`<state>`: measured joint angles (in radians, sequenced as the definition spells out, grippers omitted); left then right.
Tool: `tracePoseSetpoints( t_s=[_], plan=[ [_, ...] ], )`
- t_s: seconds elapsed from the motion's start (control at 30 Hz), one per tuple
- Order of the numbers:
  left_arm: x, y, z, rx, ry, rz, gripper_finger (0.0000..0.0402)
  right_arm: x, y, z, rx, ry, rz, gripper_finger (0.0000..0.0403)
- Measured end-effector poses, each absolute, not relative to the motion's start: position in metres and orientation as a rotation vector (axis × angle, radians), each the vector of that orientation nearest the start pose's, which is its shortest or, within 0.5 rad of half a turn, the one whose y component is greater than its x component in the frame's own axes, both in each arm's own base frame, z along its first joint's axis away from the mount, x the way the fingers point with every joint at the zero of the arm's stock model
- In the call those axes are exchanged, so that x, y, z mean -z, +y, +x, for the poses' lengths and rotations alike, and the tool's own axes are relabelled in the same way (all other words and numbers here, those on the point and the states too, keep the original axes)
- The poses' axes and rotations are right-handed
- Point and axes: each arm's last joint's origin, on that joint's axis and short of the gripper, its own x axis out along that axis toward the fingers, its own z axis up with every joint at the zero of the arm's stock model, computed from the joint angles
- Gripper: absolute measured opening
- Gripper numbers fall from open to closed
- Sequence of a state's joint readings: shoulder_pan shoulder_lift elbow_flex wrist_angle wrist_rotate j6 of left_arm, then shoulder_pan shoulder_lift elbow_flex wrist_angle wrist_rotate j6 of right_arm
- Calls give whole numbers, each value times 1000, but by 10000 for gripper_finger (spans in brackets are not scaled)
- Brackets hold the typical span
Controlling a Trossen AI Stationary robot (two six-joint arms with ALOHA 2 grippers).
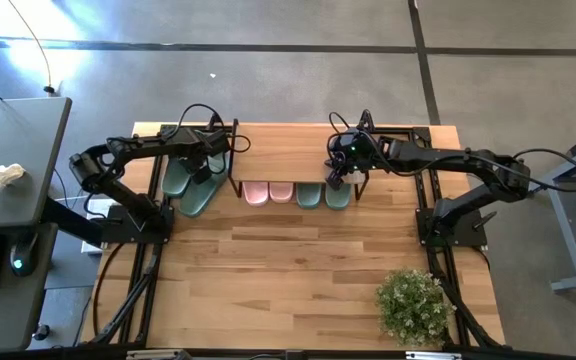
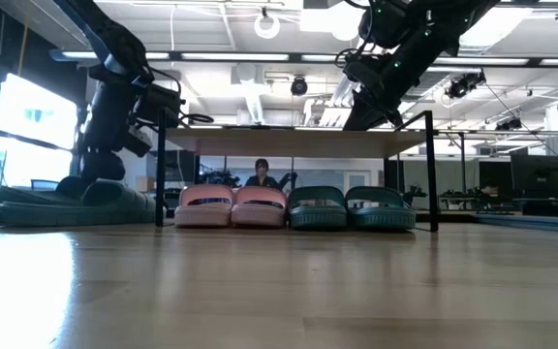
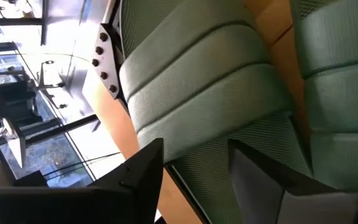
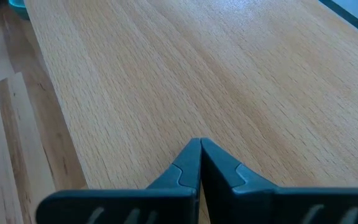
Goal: Pick and place slides into the shelf
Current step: Put the green slide on the shelf
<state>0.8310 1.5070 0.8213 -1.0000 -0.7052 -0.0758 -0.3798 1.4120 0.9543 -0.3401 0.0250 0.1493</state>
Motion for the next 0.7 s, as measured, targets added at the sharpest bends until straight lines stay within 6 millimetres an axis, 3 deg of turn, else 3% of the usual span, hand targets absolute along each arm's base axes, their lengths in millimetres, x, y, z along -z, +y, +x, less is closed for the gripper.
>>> tracePoseSetpoints(
  t_s=[0.33,0.7],
  plan=[
    [-166,180,137,-1305,1727,-149,187,-240,-109,271,441,763,282,0],
    [-156,184,138,-1408,1739,-108,129,-241,-109,271,442,762,281,0]
  ],
)
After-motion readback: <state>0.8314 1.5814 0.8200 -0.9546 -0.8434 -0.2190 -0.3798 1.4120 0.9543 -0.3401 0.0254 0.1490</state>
